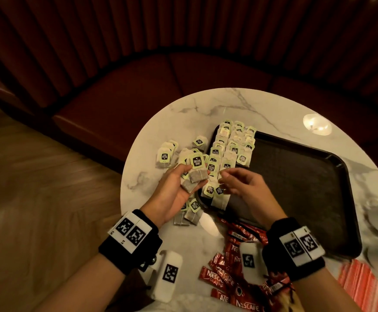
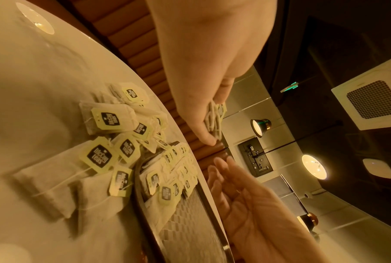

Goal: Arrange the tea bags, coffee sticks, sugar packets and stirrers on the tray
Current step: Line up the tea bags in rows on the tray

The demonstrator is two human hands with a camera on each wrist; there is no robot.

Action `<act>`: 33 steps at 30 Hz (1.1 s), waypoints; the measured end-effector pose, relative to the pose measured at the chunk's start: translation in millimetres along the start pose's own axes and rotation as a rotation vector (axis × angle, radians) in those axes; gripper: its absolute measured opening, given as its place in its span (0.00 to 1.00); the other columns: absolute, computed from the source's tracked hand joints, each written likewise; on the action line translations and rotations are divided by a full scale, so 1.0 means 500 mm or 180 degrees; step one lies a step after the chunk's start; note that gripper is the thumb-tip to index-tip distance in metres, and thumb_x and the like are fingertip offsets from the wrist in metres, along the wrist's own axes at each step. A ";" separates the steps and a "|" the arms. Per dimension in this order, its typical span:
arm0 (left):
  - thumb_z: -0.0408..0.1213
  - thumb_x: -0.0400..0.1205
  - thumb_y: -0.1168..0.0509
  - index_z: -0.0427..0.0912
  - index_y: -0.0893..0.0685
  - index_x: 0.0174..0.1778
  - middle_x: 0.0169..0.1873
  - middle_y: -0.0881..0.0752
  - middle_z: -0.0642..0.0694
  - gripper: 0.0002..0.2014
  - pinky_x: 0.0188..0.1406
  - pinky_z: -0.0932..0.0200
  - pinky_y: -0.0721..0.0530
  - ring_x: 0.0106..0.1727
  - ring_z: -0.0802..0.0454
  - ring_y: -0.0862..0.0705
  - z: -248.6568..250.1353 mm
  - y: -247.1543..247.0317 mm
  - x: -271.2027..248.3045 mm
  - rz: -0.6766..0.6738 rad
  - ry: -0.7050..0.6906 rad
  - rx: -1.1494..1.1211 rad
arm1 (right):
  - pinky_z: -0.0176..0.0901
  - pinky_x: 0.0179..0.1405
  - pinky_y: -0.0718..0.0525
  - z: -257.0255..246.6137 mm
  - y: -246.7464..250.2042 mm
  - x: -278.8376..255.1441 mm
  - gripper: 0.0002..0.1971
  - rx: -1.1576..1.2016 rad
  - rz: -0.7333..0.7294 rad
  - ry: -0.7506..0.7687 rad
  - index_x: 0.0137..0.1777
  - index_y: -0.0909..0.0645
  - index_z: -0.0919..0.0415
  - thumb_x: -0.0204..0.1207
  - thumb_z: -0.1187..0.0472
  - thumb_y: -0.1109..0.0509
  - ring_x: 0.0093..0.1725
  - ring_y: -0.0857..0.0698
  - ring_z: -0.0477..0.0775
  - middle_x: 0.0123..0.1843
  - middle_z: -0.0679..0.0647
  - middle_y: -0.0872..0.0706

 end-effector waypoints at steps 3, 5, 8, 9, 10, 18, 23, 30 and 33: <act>0.28 0.87 0.45 0.32 0.22 0.59 0.64 0.18 0.26 0.09 0.67 0.40 0.21 0.66 0.34 0.19 -0.005 -0.008 -0.002 -0.0092 -0.0093 0.0403 | 0.38 0.50 0.12 0.007 -0.029 -0.004 0.10 0.0220 -0.0242 0.0042 0.58 0.13 0.62 0.80 0.60 0.30 0.48 0.10 0.50 0.51 0.57 0.08; 0.29 0.87 0.46 0.33 0.20 0.55 0.62 0.17 0.26 0.09 0.72 0.37 0.25 0.63 0.35 0.18 -0.007 -0.011 -0.004 -0.0153 -0.0150 0.0523 | 0.35 0.47 0.14 0.007 -0.041 -0.001 0.11 0.0426 -0.0268 0.0143 0.59 0.14 0.66 0.80 0.64 0.29 0.46 0.10 0.50 0.51 0.58 0.08; 0.30 0.88 0.45 0.34 0.19 0.59 0.62 0.15 0.29 0.11 0.70 0.41 0.22 0.64 0.36 0.17 -0.005 -0.013 -0.009 -0.0224 -0.0196 0.0553 | 0.34 0.44 0.16 0.005 -0.046 0.007 0.08 0.0454 -0.0217 0.0326 0.56 0.14 0.67 0.78 0.68 0.27 0.44 0.10 0.48 0.48 0.57 0.07; 0.31 0.88 0.45 0.34 0.19 0.61 0.61 0.14 0.30 0.11 0.69 0.42 0.21 0.65 0.37 0.16 -0.003 -0.015 -0.012 -0.0247 -0.0211 0.0544 | 0.34 0.44 0.16 0.003 -0.045 0.008 0.07 0.0426 -0.0209 0.0376 0.54 0.13 0.65 0.78 0.69 0.27 0.43 0.11 0.46 0.46 0.55 0.07; 0.33 0.88 0.44 0.35 0.19 0.63 0.61 0.14 0.32 0.12 0.68 0.43 0.20 0.65 0.39 0.16 -0.001 -0.015 -0.014 -0.0252 -0.0233 0.0546 | 0.34 0.44 0.16 0.002 -0.043 0.009 0.06 0.0401 -0.0200 0.0415 0.53 0.12 0.63 0.77 0.69 0.27 0.43 0.11 0.45 0.45 0.53 0.07; 0.39 0.86 0.38 0.34 0.22 0.70 0.60 0.12 0.35 0.18 0.58 0.45 0.13 0.61 0.39 0.13 -0.006 -0.017 -0.015 -0.0192 -0.0179 0.0729 | 0.37 0.50 0.15 0.005 -0.020 0.007 0.07 0.0441 -0.0086 0.0490 0.53 0.12 0.64 0.75 0.69 0.25 0.48 0.11 0.50 0.48 0.57 0.08; 0.33 0.85 0.38 0.32 0.22 0.68 0.55 0.12 0.33 0.16 0.49 0.50 0.11 0.50 0.40 0.11 -0.006 -0.002 -0.008 -0.0133 -0.0036 0.0610 | 0.35 0.45 0.12 0.034 0.054 0.032 0.08 0.0871 0.0644 0.0187 0.54 0.13 0.62 0.78 0.70 0.30 0.47 0.10 0.48 0.50 0.56 0.08; 0.28 0.86 0.41 0.33 0.21 0.63 0.50 0.10 0.33 0.11 0.41 0.52 0.09 0.49 0.37 0.12 -0.015 0.016 -0.004 0.0011 0.0123 0.0523 | 0.27 0.35 0.14 0.119 0.162 0.140 0.08 0.0354 0.1349 -0.0299 0.57 0.15 0.71 0.79 0.72 0.30 0.36 0.14 0.46 0.50 0.62 0.11; 0.29 0.86 0.40 0.33 0.22 0.64 0.52 0.11 0.32 0.12 0.42 0.52 0.09 0.49 0.38 0.11 -0.017 0.017 -0.003 0.0030 0.0166 0.0517 | 0.28 0.38 0.12 0.127 0.160 0.162 0.07 0.0313 0.1204 -0.0446 0.55 0.15 0.72 0.80 0.74 0.31 0.40 0.14 0.49 0.49 0.63 0.12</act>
Point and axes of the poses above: each hand's wrist, its own x-axis towards the middle knuckle, its own y-axis out of the back of the hand, z = x × y, the point moved 2 cm from there along x, towards the middle knuckle
